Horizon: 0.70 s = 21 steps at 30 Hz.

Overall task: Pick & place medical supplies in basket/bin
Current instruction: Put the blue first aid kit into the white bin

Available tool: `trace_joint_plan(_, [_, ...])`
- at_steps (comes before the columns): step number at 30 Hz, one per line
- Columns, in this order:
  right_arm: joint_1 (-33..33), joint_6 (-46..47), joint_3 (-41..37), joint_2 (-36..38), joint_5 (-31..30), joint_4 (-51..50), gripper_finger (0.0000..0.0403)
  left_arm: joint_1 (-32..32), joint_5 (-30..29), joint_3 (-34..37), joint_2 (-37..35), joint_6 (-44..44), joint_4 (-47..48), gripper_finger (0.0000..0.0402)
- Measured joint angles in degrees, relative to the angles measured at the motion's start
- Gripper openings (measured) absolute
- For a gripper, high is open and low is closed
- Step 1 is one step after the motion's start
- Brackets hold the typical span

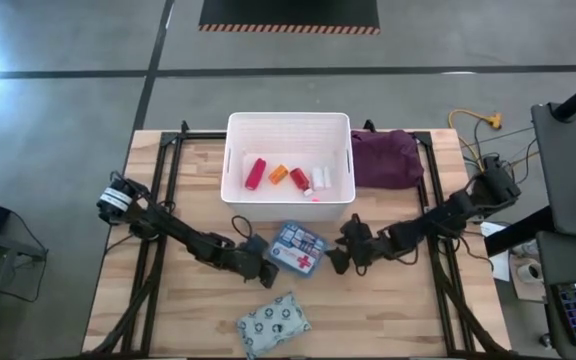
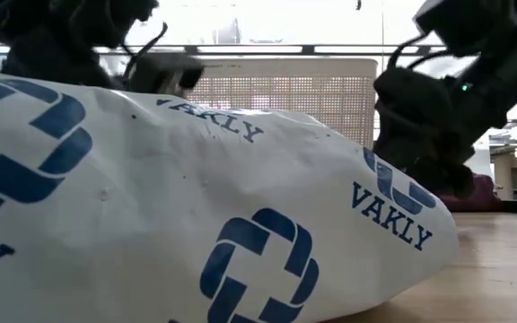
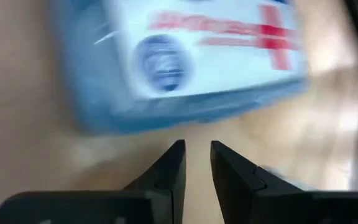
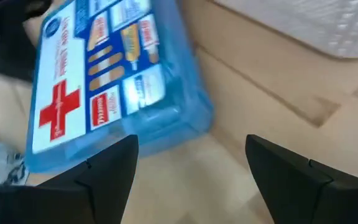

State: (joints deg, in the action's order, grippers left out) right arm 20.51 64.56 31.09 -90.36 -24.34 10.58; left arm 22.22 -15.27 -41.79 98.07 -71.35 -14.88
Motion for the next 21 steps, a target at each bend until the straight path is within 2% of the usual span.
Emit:
trace_joint_plan(7, [-4.4,0.2,-7.9,0.4,3.0,17.0,0.0256,0.5,-4.1,-6.5,-0.6,2.0,9.6,0.0058])
trace_joint_plan(14, [-8.0,-1.0,-8.2,0.4,3.8,17.0,0.0236,1.2,-15.0,-12.8,-0.7,2.0,18.5,0.0049])
trace_joint_plan(18, [-8.8,-2.6,-6.7,0.4,3.7,17.0,0.0235,0.1,-12.9,-12.2,0.7,1.3,19.0,0.0044])
trace_joint_plan(21, [-8.8,-4.3,-5.5,0.7,3.6,16.7,0.0235,-0.1,-10.6,-11.0,2.8,-3.9,17.6,0.0042])
